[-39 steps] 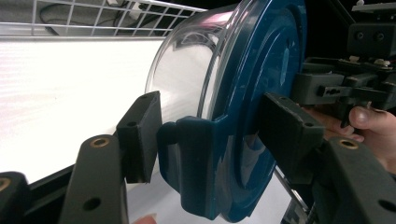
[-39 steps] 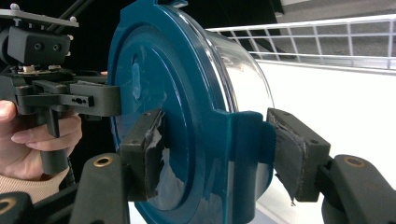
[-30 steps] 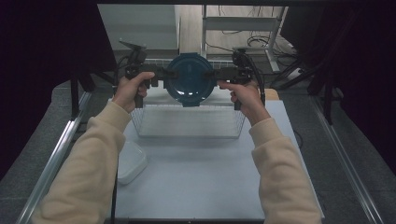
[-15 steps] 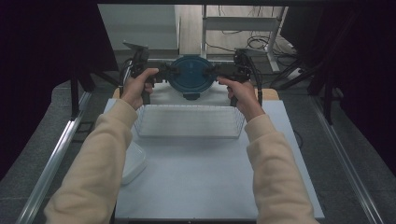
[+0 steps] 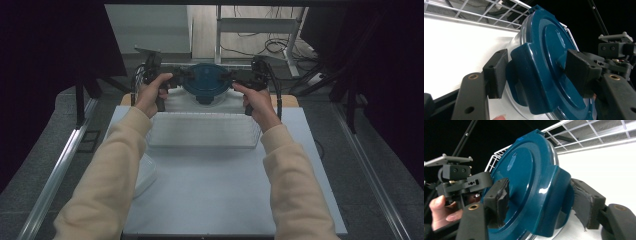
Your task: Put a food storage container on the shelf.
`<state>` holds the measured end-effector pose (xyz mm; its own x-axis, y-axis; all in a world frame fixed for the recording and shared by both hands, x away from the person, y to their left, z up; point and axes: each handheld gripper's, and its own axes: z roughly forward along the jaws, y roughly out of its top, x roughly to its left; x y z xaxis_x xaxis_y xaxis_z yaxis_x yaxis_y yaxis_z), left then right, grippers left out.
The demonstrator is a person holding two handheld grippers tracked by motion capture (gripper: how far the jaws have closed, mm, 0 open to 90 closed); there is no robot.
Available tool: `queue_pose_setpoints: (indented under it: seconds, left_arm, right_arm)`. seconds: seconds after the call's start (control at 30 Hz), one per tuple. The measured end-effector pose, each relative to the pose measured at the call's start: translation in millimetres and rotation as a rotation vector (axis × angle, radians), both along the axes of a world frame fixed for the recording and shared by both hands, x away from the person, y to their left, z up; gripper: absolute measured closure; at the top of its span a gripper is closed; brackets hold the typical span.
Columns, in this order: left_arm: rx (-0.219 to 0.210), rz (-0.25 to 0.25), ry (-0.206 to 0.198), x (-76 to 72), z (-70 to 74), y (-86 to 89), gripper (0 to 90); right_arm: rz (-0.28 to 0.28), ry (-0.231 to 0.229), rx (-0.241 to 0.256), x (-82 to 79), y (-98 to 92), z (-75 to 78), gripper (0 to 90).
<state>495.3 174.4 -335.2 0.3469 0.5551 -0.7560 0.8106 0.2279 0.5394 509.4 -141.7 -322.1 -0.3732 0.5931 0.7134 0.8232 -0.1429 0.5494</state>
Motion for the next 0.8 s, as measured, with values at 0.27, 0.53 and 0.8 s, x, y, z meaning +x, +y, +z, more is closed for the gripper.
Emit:
queue_pose_setpoints:
  seconds: [0.27,0.53,0.8]
  left_arm:
    - [0.139,0.086,-0.114,-19.3,15.3,-4.4,20.9]
    - [0.234,0.051,-0.259,-81.5,29.8,-1.7,20.6]
    - [0.259,-0.057,-0.358,-157.1,10.0,-2.2,22.5]
  right_arm:
    - [-0.058,-0.183,-0.185,-21.6,10.4,13.2,11.5]
    - [0.012,-0.366,-0.252,-65.7,-13.2,25.4,12.0]
    - [0.084,-0.504,-0.246,-129.5,-36.3,11.3,17.8]
